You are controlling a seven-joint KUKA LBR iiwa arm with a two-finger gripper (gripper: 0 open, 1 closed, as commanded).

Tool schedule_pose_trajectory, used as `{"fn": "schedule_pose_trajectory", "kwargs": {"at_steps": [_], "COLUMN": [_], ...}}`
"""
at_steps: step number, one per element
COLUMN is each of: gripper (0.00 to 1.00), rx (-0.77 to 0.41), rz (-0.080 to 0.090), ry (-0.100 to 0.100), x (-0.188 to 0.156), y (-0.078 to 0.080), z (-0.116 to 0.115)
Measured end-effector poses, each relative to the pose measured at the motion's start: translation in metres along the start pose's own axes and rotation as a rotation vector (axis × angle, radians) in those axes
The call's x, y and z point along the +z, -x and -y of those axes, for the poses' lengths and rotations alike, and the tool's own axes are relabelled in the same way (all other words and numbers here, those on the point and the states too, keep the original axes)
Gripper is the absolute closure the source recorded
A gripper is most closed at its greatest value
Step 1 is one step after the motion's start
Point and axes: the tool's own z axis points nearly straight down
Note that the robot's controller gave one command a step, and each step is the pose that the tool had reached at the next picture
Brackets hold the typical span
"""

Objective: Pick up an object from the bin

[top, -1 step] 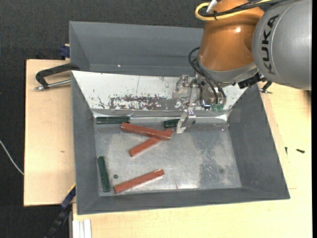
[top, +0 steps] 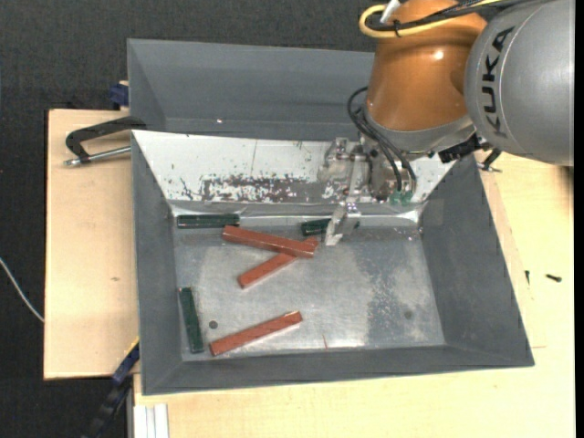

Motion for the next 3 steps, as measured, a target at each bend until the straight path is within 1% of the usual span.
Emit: {"fn": "schedule_pose_trajectory", "kwargs": {"at_steps": [1,2,3], "gripper": [0.00,1.00,1.00], "rx": [-0.060,-0.221,-0.221], "rz": [0.005,0.005,0.005], "ry": [-0.001,-0.001,-0.001], "x": [0.046,0.145,0.145], "y": [-0.006,-0.015,-0.015], "z": [-0.004,-0.009,-0.009]}}
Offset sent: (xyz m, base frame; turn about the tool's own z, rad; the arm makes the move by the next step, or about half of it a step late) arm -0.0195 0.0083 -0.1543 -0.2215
